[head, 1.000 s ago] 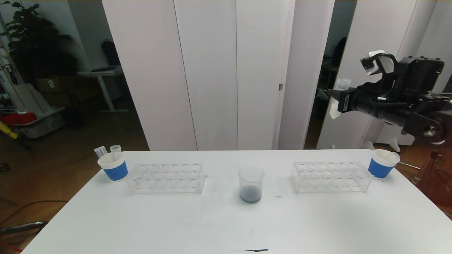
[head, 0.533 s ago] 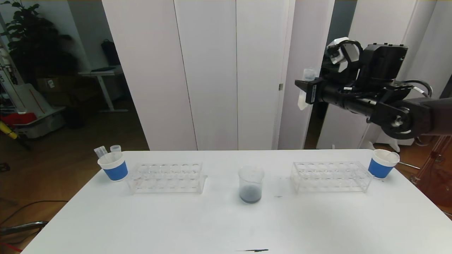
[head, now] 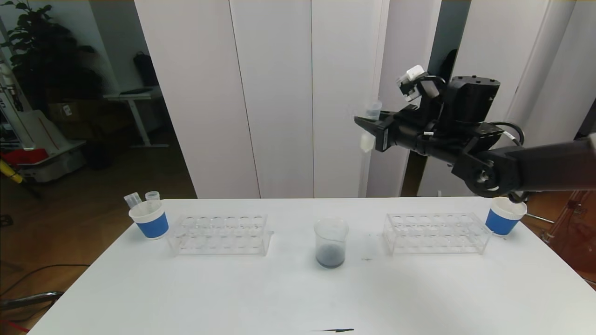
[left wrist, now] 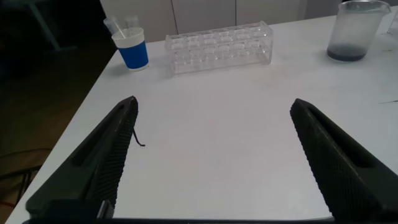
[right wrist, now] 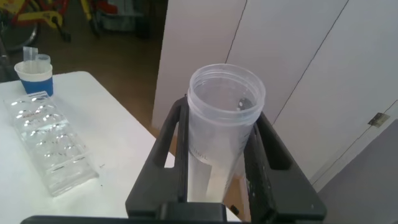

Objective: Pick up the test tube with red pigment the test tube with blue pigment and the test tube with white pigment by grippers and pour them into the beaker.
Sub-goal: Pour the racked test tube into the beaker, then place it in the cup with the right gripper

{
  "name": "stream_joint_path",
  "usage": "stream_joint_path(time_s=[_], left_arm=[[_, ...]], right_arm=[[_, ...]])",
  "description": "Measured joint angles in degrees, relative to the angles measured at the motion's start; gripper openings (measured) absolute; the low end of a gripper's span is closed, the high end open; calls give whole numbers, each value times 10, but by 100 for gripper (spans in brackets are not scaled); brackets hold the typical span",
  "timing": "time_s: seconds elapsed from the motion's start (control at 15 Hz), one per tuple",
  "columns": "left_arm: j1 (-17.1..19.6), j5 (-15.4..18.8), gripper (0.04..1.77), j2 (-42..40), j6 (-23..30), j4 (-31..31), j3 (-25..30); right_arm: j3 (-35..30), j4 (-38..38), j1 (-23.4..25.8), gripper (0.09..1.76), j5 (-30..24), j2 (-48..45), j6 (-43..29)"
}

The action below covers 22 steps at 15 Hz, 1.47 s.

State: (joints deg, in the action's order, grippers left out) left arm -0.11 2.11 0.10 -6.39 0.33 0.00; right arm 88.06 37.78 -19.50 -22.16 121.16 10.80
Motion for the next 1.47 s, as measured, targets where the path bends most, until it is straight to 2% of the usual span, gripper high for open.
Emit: stream_joint_path(time_s=[0.33, 0.73, 1.13, 1.47], left_arm=[[0, 0, 175, 0, 0, 0, 0], [0, 0, 175, 0, 0, 0, 0], [0, 0, 175, 0, 0, 0, 0], [0, 0, 175, 0, 0, 0, 0]], right_arm=[[-38, 47, -9, 59, -6, 23, 102], [-111, 217, -15, 59, -87, 47, 168], [-128, 221, -14, 59, -175, 69, 326], [-130, 221, -7, 59, -226, 81, 436]])
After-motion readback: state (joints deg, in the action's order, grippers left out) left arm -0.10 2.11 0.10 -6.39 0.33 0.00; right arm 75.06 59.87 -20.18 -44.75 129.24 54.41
